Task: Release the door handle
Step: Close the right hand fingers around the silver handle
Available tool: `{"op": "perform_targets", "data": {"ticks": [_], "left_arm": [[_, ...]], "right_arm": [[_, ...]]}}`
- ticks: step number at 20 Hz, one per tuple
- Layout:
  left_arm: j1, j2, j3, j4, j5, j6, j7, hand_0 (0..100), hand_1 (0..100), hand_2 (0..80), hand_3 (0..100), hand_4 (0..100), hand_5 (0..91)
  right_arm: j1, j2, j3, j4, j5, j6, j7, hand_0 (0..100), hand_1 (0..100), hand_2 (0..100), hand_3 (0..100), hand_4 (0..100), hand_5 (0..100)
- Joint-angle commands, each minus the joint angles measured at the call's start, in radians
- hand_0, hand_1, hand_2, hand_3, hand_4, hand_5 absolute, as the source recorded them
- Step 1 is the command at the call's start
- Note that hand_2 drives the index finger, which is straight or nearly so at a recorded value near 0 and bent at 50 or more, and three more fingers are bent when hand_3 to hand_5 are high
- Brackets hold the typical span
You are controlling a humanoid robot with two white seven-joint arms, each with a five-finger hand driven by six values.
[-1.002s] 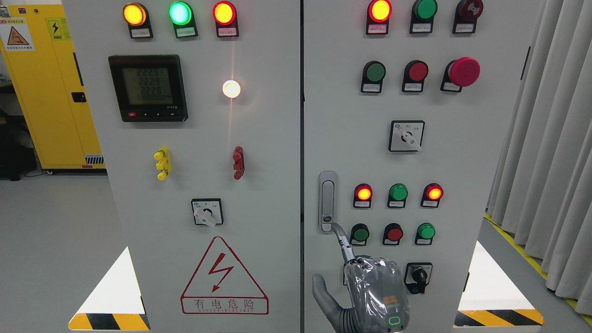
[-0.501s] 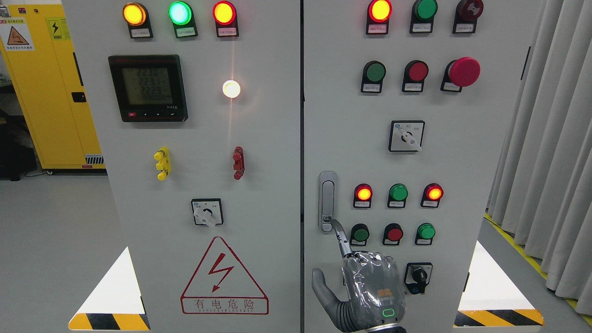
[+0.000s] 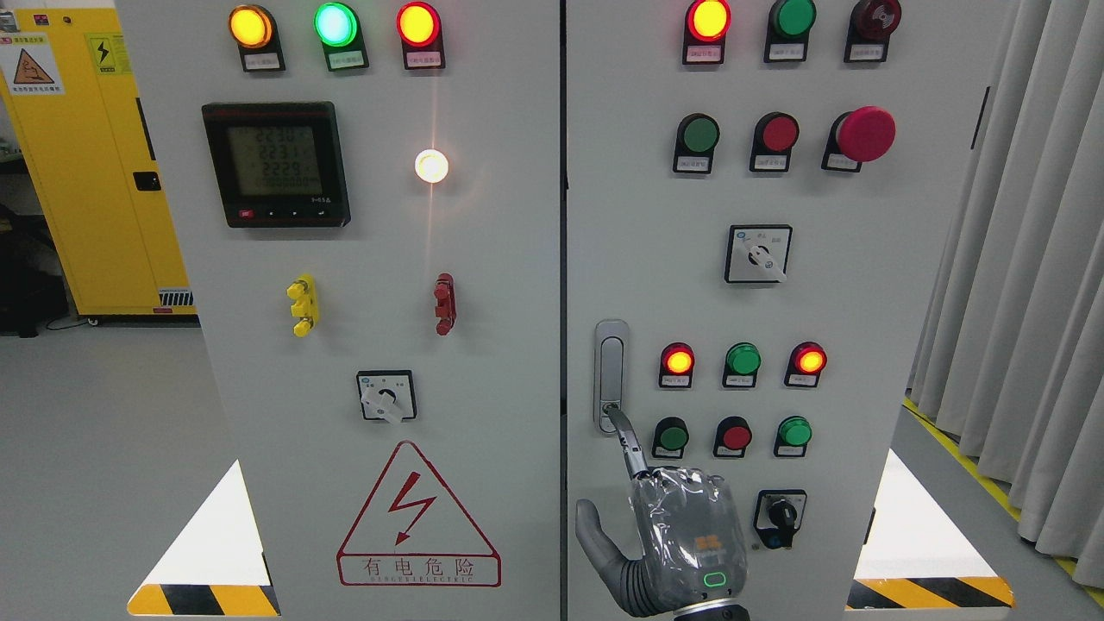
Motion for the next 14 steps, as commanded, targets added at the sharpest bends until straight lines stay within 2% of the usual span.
{"op": "perform_targets", "data": {"ticks": [1,14], "left_arm": [[0.0,0.0,0.0,0.0,0.0,-0.001,0.0,12,56,0.0,0,0,0.0],[0.0,0.0,0.0,0.0,0.0,-0.001,0.0,12,56,0.0,0,0,0.0]], "right_arm": [[-0.004,0.002,0.003,0.019,0.004,0.001,-0.002,53,34,0,100,100,100],[-0.029,0.005,-0.006,0.03,0.004,0.002,0.001,53,34,0,100,100,100]]}}
